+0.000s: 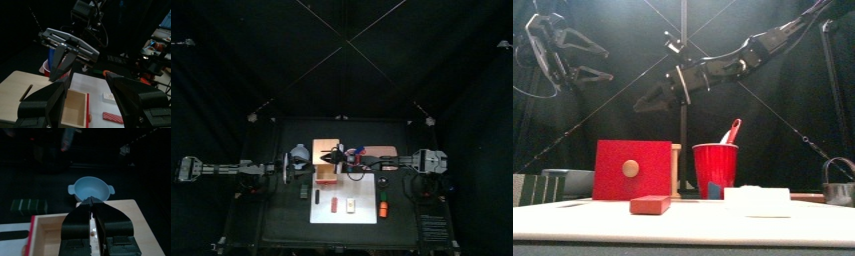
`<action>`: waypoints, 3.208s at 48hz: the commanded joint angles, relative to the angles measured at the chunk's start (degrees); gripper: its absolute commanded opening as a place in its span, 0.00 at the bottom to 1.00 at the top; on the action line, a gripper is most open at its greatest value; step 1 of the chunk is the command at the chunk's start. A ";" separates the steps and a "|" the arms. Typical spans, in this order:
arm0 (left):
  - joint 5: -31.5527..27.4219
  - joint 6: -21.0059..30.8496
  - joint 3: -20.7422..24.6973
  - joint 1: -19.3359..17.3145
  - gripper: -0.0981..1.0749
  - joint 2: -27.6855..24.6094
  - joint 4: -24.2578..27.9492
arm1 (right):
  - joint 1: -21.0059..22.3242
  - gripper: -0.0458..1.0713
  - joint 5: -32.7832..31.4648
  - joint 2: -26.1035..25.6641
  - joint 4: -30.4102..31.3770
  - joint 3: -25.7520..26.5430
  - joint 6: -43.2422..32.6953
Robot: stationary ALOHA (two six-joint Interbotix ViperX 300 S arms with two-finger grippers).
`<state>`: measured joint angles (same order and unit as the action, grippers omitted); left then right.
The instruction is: Grab cookie cutter
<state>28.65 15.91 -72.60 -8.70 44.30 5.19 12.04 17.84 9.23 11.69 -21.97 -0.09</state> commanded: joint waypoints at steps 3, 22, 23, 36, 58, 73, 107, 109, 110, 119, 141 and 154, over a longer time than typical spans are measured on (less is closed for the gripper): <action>0.44 -0.53 0.97 -0.26 0.87 0.00 1.23 | -1.67 0.05 0.35 -7.03 -0.70 -2.72 -0.09; 0.44 -0.62 0.70 -0.26 0.87 0.00 1.93 | -6.42 0.06 0.62 -23.82 -7.21 -19.86 -0.26; 0.44 -0.62 0.62 -0.26 0.87 0.00 2.02 | -6.59 0.06 0.70 -25.05 -7.38 -21.09 -0.18; 0.44 -0.62 0.62 -0.26 0.87 0.00 2.64 | -7.91 0.06 0.70 -33.49 -8.53 -28.30 -0.44; 0.35 -0.62 0.44 -0.88 0.87 0.00 2.64 | -10.02 0.06 -6.68 -40.96 -15.64 -31.03 -0.26; 0.35 -0.53 -0.09 -0.97 0.87 0.00 2.37 | -10.02 0.06 -6.59 -40.87 -14.59 -31.99 -0.18; 0.44 -0.70 -1.05 -2.72 0.87 0.00 2.55 | -9.49 0.06 -6.59 -40.96 -14.33 -32.87 -0.18; 0.35 -0.79 -0.88 -2.72 0.87 0.00 2.55 | -9.49 0.06 -6.59 -41.04 -14.33 -32.87 -0.18; 0.44 -0.79 -0.79 -2.72 0.87 0.00 2.64 | -9.49 0.06 -6.59 -41.13 -14.33 -32.87 -0.18; 0.44 -0.70 -0.79 -2.46 0.87 -0.26 2.55 | -9.49 0.06 -6.86 -41.04 -14.33 -32.96 -0.09; 0.18 -0.79 -1.23 -2.90 0.87 -0.26 2.46 | -9.14 0.06 -6.77 -40.69 -14.24 -33.05 -0.18; 0.18 -0.79 -1.23 -2.81 0.87 -0.26 2.46 | -9.14 0.06 -6.77 -40.69 -14.24 -33.22 -0.09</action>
<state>28.56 15.21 -74.88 -11.34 44.21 7.65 2.72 10.81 -31.03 -2.46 -55.72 -0.26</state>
